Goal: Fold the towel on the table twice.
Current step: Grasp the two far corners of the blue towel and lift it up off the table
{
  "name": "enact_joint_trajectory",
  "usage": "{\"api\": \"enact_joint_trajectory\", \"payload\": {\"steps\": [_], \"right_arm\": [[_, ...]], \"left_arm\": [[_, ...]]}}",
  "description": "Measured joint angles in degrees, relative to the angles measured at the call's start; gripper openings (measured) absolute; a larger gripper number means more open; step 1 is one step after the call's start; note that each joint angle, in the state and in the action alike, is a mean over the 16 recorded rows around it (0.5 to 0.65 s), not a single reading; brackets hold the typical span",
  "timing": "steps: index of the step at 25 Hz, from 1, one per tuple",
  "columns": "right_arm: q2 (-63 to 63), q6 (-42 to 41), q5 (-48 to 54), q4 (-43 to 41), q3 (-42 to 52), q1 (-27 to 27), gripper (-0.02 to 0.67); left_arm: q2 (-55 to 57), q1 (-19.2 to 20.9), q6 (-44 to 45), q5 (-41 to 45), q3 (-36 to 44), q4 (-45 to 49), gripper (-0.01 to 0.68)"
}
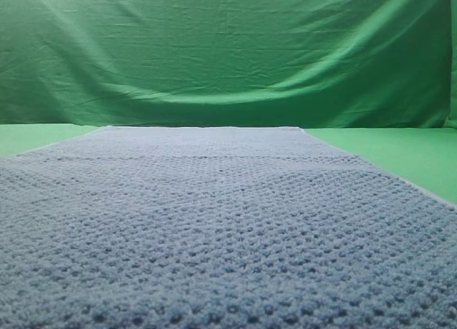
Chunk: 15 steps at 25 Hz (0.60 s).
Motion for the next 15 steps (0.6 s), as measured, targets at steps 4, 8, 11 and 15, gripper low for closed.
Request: {"api": "enact_joint_trajectory", "payload": {"steps": [4,8,11,15], "right_arm": [[0.0,0.0,0.0,0.0,0.0,0.0,0.0],[0.0,0.0,0.0,0.0,0.0,0.0,0.0],[0.0,0.0,-0.6,0.2,0.0,0.0,0.0],[0.0,0.0,-3.3,0.4,0.0,0.0,0.0]], "left_arm": [[0.0,0.0,0.0,0.0,0.0,0.1,0.0],[0.0,0.0,0.0,-0.2,0.0,0.2,0.0],[0.0,0.0,0.0,-1.5,0.0,-0.6,0.0],[0.0,0.0,0.0,-5.9,0.0,-2.9,0.0]]}}
